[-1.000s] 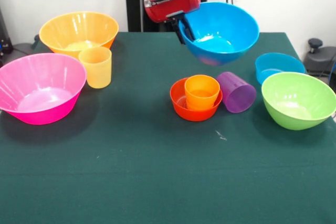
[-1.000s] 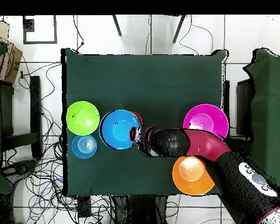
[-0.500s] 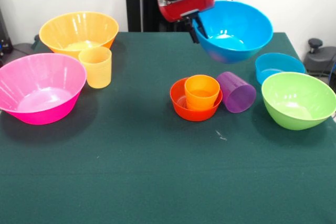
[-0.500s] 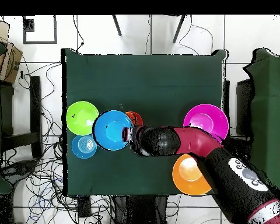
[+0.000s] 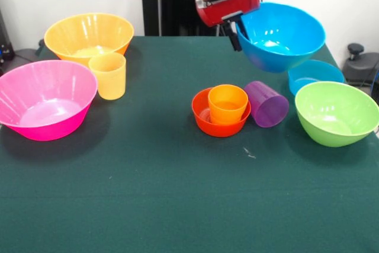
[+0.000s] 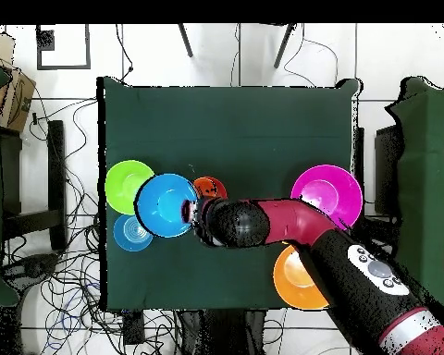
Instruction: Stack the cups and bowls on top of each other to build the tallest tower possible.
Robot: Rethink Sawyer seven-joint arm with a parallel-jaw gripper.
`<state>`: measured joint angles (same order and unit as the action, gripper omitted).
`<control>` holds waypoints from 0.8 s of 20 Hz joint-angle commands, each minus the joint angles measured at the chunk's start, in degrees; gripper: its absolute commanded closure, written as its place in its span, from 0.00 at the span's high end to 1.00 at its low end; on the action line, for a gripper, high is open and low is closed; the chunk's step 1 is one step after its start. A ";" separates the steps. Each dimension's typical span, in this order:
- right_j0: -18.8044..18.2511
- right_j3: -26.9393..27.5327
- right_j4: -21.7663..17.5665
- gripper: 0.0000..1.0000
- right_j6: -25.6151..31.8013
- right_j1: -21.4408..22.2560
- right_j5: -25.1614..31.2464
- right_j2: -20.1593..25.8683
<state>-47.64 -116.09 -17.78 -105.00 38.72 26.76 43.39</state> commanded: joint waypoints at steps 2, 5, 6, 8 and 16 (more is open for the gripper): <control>2.60 -3.82 -1.40 0.00 -6.62 -0.64 -5.82 -3.28; 1.98 -4.22 -0.88 0.00 -6.05 -1.95 -6.75 -2.77; 2.50 -4.04 -1.00 0.00 -6.13 -1.54 -6.79 -3.15; 2.76 -4.61 -0.72 0.00 -6.61 -1.19 -7.40 -3.26; 4.51 -5.86 0.82 0.00 -9.01 -0.89 -9.67 -3.61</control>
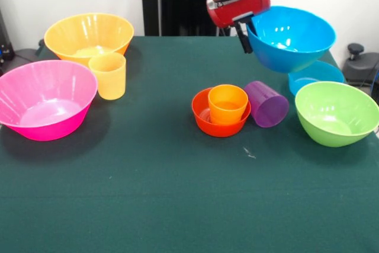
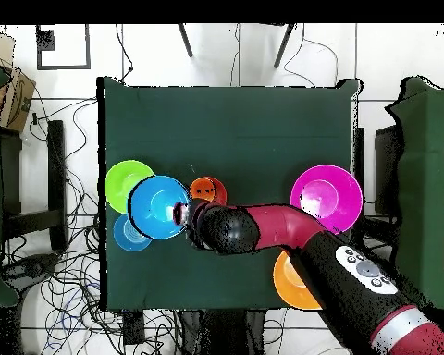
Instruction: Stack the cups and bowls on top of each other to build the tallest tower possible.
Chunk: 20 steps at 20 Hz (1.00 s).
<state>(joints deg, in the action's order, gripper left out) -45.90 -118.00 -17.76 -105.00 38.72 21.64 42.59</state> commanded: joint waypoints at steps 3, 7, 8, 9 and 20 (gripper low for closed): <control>3.49 -4.67 0.05 0.00 -9.57 -0.49 -6.59 -3.78; 2.01 -4.71 -0.69 0.00 -7.47 -1.29 -6.76 -3.68; 1.27 -4.65 -1.10 0.00 -6.56 -1.91 -6.94 -3.27; 0.11 -4.86 -0.90 0.00 -5.73 -2.86 -6.71 -2.43; 1.81 -7.53 -2.58 0.00 -7.45 -1.68 -12.55 -5.21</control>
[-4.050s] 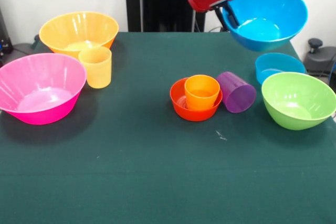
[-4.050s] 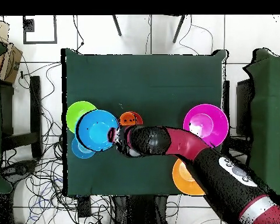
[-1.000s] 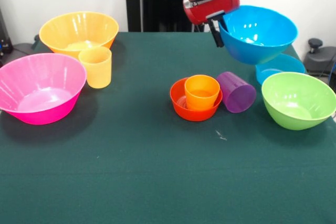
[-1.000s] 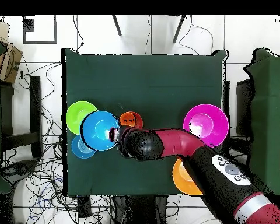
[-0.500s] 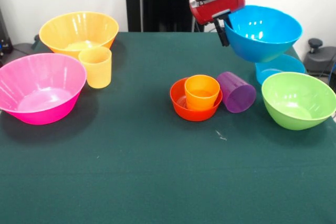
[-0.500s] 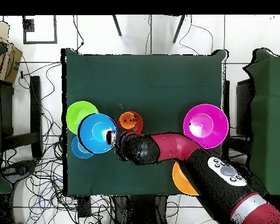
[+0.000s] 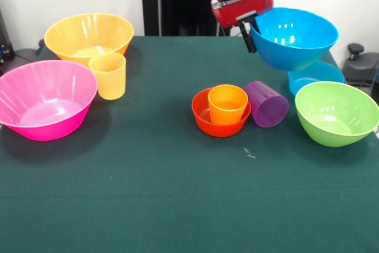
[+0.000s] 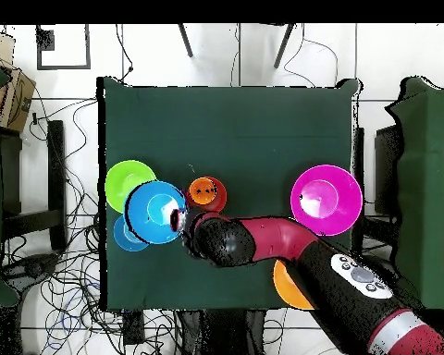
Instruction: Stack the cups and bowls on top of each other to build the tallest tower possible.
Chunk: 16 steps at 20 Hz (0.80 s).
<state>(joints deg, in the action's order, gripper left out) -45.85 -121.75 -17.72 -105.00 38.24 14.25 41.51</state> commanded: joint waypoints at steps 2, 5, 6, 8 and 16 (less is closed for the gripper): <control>1.29 -4.02 -2.73 0.00 -6.84 -1.52 -5.50 -4.13; 0.13 -3.76 -2.79 0.00 -5.58 -2.41 -5.39 -4.18; -1.17 -3.46 -2.65 0.00 -4.61 -3.48 -4.85 -3.36; -2.75 -3.12 -2.03 0.00 -3.11 -3.35 -2.61 -2.29; -5.33 0.89 1.37 0.00 0.28 -2.17 7.33 -0.04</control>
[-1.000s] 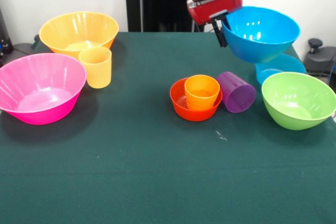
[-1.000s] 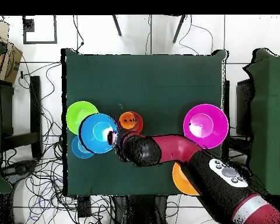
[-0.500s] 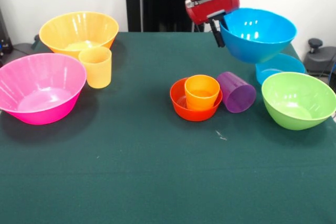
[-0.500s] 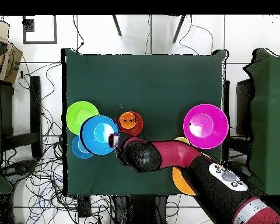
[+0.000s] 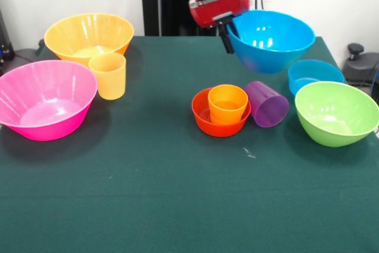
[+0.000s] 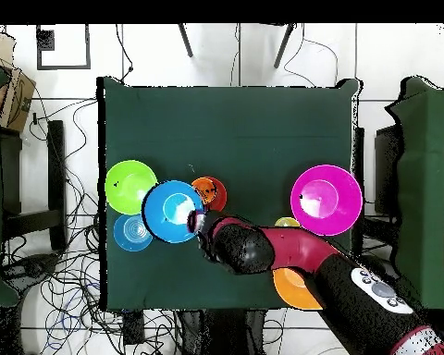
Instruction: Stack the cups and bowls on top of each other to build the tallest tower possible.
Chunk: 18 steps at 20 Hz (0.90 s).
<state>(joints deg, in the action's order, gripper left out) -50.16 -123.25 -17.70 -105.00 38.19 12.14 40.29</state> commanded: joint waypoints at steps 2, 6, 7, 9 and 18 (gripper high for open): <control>0.14 3.61 1.37 0.00 0.49 -0.86 11.10 0.88; 0.90 6.06 2.67 0.00 0.33 -1.77 13.94 1.34; 1.38 6.68 2.72 0.00 0.20 -1.84 14.36 1.16; 1.37 7.61 3.43 0.00 0.25 -2.45 15.55 1.65; 1.70 7.97 2.23 0.00 0.11 -2.83 14.50 1.67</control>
<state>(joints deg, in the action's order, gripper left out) -50.24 -119.25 -16.11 -105.00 38.21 22.88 40.45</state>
